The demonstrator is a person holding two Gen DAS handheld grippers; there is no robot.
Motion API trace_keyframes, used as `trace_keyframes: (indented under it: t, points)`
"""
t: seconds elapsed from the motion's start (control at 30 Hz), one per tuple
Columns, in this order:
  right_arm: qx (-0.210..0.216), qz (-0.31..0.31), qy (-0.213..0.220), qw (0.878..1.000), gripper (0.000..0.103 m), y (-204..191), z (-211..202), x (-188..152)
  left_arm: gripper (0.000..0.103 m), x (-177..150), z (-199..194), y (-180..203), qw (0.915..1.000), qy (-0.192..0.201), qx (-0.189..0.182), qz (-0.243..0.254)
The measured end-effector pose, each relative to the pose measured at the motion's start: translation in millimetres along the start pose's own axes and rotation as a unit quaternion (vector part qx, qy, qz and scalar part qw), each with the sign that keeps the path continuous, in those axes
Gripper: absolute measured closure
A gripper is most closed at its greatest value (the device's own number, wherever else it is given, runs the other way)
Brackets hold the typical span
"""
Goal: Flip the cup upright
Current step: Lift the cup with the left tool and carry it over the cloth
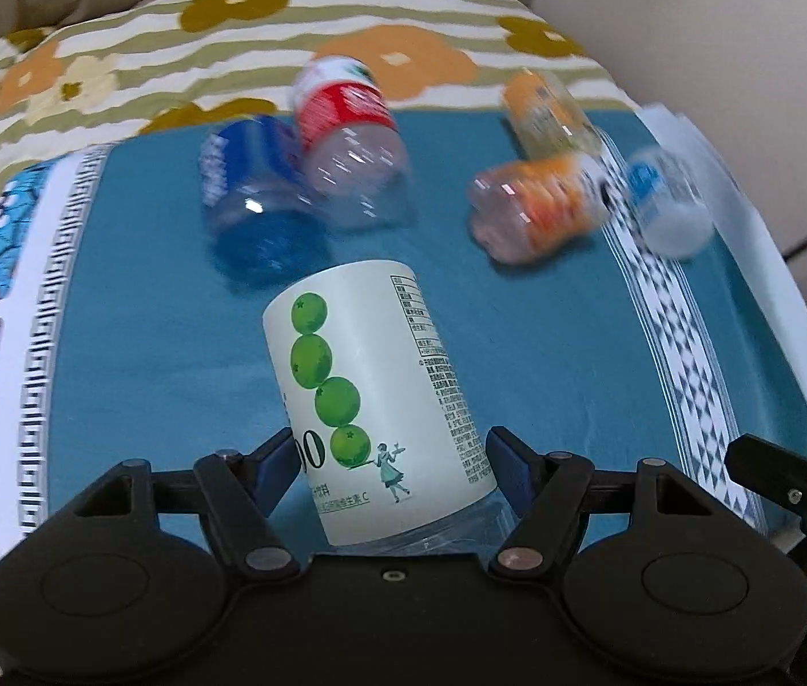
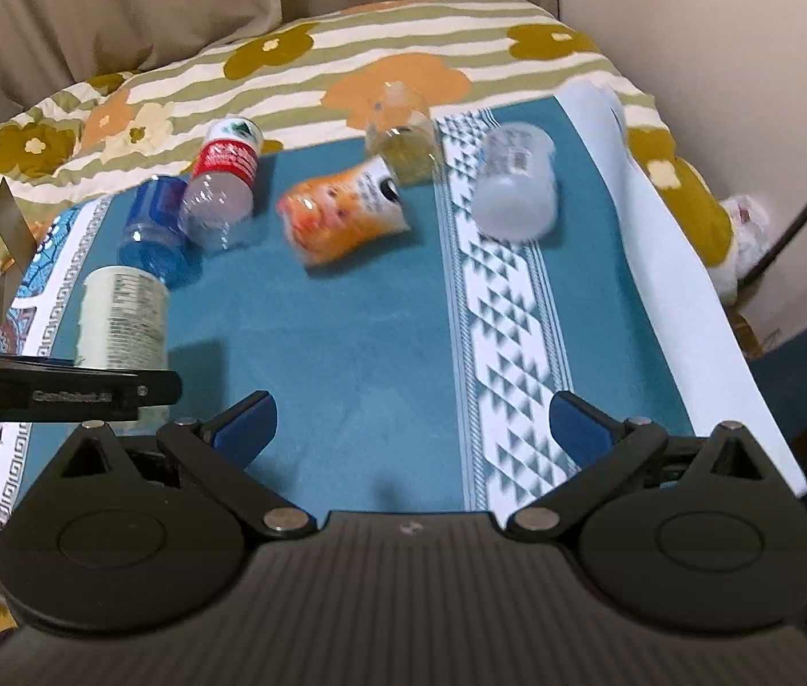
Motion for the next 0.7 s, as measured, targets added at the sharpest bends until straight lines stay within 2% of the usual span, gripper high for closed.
trace_keyframes:
  t: [0.27,0.53,0.6,0.63,0.7]
  points:
    - [-0.011,0.013,-0.015,1.000,0.000,30,-1,-21,0.028,-5,26,20,0.9990,-0.019,0.004,0.040]
    - [-0.013,0.024,-0.022,0.999,0.000,40,-2,-28,0.027,-5,31,21,0.9986,-0.016,0.010,0.049]
    - [-0.012,0.025,-0.021,0.999,0.000,41,-3,-28,0.018,-4,30,22,0.9984,-0.015,0.014,0.053]
    - [-0.012,0.025,-0.020,0.999,0.000,40,-3,-28,0.010,-4,29,22,0.9982,-0.013,0.017,0.055]
    - [-0.011,0.025,-0.019,0.999,0.000,41,-4,-29,0.007,-4,26,23,0.9979,-0.007,0.022,0.060]
Point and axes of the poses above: each gripper's, at about its wrist camera, not at the fingertips, and z roughly the way its jaws point, y to its right, x to its top, the point moved 6 cm from there along z, roughly the way its jaws point, and after that the axes turned 14 degrees about z, right-handed, at the moved point
